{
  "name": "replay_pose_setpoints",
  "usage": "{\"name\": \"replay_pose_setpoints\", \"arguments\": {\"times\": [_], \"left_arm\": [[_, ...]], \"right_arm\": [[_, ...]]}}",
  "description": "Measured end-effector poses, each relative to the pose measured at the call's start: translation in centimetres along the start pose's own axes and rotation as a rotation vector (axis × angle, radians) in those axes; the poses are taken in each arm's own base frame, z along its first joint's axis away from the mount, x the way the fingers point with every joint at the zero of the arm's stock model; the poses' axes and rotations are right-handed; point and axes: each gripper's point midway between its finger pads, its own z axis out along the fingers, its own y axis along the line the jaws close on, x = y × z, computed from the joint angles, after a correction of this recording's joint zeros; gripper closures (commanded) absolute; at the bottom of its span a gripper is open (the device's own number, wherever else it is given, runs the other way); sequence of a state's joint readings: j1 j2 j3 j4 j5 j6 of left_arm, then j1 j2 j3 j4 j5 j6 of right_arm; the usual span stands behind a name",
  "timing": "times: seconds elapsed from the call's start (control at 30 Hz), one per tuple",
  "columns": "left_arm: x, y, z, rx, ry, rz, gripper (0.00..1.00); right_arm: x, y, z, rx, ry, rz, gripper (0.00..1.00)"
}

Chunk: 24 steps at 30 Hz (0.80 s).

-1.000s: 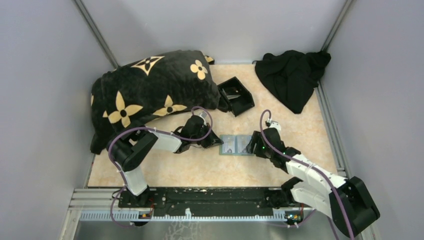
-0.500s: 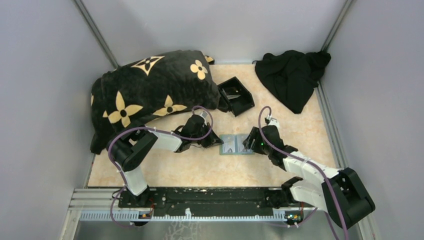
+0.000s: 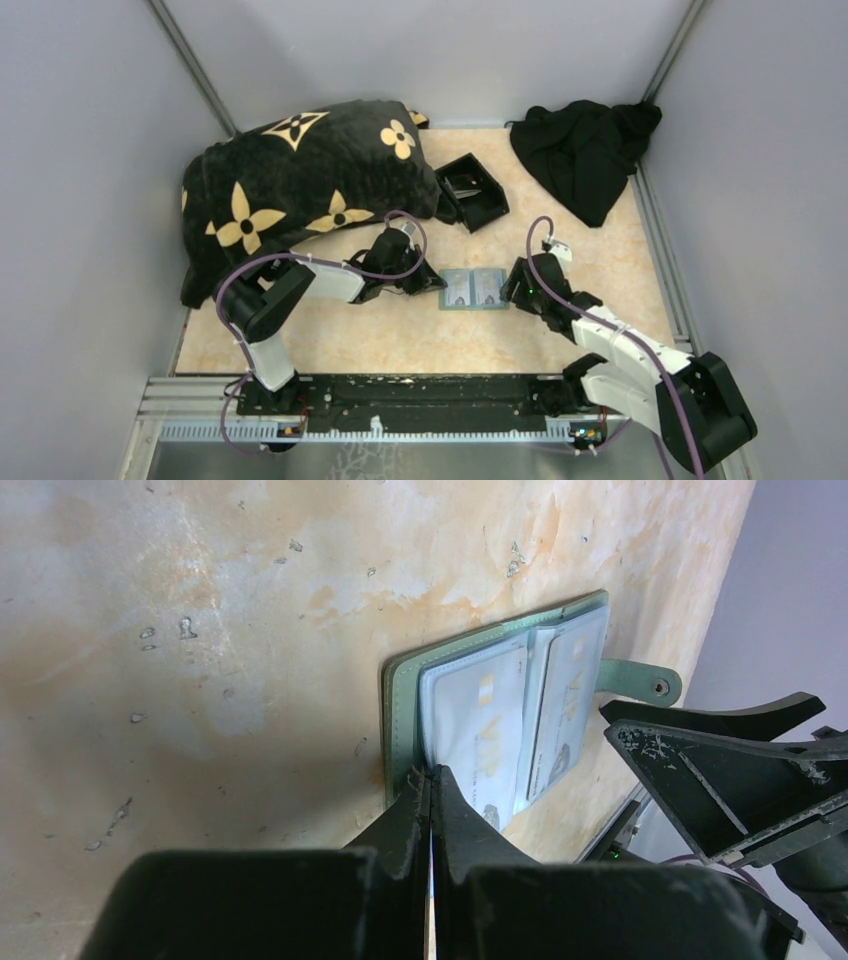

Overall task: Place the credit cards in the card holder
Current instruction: Close the card holder at the center of the board.

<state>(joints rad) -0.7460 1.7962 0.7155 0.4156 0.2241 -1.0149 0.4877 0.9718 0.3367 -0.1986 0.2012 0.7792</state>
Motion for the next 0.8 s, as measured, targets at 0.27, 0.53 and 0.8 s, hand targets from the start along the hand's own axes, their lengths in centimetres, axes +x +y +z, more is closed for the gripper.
{"name": "replay_pose_setpoints", "arguments": {"times": [0.27, 0.53, 0.8], "left_arm": [[-0.1, 0.0, 0.0, -0.002, 0.008, 0.005, 1.0], [-0.1, 0.0, 0.0, 0.002, 0.019, 0.006, 1.0], [-0.1, 0.1, 0.0, 0.0, 0.025, 0.005, 0.91]], "right_arm": [[-1.3, 0.5, 1.5, 0.055, -0.004, -0.031, 0.43], [-1.7, 1.3, 2.8, 0.044, -0.01, -0.037, 0.79], [-0.9, 0.8, 2.4, 0.027, 0.004, -0.013, 1.0]]}}
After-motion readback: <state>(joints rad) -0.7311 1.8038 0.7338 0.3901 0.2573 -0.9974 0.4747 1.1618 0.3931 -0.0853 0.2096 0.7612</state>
